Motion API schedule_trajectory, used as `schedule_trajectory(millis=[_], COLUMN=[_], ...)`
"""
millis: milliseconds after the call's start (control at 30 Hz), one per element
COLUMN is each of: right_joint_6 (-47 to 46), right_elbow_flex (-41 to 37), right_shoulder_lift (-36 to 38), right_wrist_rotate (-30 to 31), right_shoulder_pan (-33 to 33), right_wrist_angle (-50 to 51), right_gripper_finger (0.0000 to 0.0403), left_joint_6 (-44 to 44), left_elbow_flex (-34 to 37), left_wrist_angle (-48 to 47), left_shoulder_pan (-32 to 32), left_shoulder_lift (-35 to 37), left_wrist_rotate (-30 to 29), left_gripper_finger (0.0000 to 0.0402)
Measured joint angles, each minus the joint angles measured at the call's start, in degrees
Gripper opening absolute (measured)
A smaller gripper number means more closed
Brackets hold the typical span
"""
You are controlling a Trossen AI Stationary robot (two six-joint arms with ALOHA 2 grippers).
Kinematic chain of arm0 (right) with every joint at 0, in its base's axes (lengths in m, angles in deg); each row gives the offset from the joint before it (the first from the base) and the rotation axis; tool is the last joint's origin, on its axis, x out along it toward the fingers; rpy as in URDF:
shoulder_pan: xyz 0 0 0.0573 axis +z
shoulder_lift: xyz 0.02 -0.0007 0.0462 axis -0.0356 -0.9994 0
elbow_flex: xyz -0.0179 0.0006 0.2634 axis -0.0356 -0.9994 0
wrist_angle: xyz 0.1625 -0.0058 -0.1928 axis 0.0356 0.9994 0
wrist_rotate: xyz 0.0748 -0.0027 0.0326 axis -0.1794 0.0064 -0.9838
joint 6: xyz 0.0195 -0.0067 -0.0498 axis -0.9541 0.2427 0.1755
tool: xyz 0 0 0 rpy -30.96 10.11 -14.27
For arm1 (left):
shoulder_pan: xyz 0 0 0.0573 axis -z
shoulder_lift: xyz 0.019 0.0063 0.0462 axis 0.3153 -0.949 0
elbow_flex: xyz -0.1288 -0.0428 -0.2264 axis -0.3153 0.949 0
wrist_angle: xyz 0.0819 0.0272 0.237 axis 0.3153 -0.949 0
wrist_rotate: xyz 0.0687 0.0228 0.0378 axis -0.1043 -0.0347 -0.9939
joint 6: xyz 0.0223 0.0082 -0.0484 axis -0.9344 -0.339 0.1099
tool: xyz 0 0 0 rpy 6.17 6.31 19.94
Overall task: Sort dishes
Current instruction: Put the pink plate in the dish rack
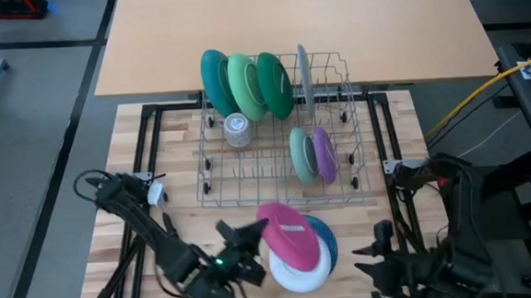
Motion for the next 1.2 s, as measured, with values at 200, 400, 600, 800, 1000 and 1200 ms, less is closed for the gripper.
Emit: schedule_trajectory(millis=[200,400,600,800,1000,1200], right_joint_6=[0.03,1.37,7.21,10.51,10.52,10.03], right_elbow_flex=[0.2,0.2,0.2,0.2,0.2,0.2], right_shoulder_lift=[0.0,0.0,0.0,0.0,0.0,0.0], right_wrist_rotate=[6.46,14.96,27.06,24.91,19.34,19.87], right_shoulder_pan=[2.44,1.66,-2.0,-7.17,-9.85,-9.69], right_wrist_angle=[-0.06,-0.06,-0.05,-0.06,-0.05,-0.08], right_gripper_finger=[0.0144,0.0144,0.0144,0.0144,0.0144,0.0144], left_joint_6=[9.41,27.34,30.92,23.34,8.16,-4.64], left_elbow_flex=[-0.04,-0.07,-0.07,-0.04,0.02,0.02], left_wrist_angle=[-22.47,-49.41,-63.47,-62.72,-47.97,-34.25], left_shoulder_pan=[-1.15,-6.55,-15.51,-24.14,-32.11,-39.83], left_shoulder_lift=[8.97,16.74,19.25,19.23,19.63,21.44], left_wrist_rotate=[0.46,5.47,7.08,15.81,35.6,49.76], left_gripper_finger=[0.0,0.0,0.0,0.0,0.0,0.0])
